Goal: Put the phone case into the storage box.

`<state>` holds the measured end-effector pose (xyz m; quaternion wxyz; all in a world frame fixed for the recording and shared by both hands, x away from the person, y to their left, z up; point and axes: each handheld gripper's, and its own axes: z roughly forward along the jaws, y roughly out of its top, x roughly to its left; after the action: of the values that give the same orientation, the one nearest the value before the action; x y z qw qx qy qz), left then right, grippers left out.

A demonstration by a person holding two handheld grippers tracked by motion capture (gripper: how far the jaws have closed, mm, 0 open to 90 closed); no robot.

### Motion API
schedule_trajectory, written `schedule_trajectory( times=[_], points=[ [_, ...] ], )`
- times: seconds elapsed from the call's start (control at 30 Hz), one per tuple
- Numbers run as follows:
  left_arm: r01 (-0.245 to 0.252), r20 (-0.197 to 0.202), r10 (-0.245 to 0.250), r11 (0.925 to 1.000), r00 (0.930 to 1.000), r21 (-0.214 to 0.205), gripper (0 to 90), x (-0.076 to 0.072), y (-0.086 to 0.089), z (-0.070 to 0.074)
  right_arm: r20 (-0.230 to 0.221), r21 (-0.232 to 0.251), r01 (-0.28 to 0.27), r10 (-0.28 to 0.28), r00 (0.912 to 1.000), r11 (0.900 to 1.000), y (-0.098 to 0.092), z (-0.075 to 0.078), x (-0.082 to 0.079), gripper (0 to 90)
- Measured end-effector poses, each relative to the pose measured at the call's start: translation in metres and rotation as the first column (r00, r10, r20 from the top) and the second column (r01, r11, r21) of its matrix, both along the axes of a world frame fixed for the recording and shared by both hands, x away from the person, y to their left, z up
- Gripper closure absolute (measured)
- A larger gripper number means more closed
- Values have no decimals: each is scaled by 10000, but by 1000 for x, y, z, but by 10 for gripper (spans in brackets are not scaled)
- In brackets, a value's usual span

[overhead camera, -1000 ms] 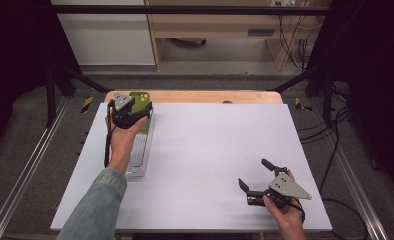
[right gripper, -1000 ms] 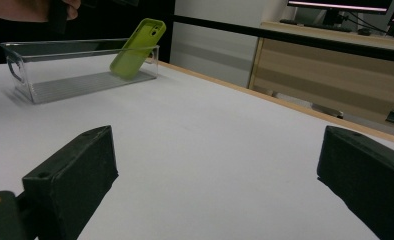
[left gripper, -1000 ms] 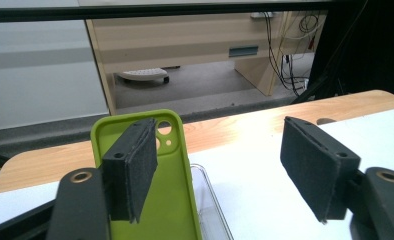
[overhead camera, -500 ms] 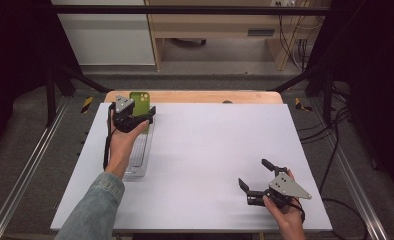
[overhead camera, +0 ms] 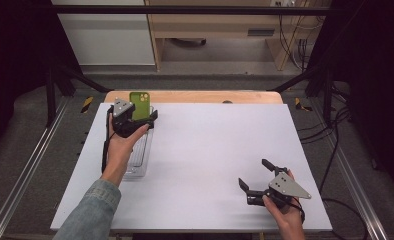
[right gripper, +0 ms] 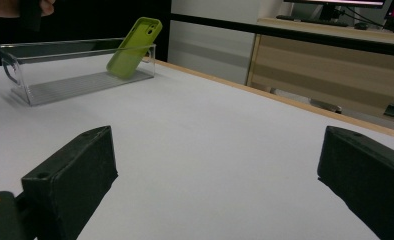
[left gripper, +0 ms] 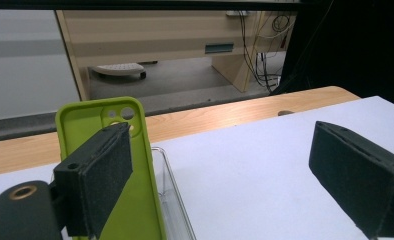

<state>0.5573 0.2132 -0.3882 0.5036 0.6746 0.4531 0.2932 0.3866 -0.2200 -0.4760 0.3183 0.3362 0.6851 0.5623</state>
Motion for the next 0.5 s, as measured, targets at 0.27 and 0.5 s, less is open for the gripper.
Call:
schedule_trajectory(
  times=[0.27, 0.5],
  points=[
    [223, 22, -222, 9997, 9998, -135, 86, -10, -1, 2, -313, 38, 196, -194, 9993, 9998, -1, 0, 1, 27],
    [505, 3, -506, 9982, 9987, -331, 83, -23, -7, -1, -537, 150, 296, -288, 9981, 9994, -1, 0, 2, 28]
  ],
)
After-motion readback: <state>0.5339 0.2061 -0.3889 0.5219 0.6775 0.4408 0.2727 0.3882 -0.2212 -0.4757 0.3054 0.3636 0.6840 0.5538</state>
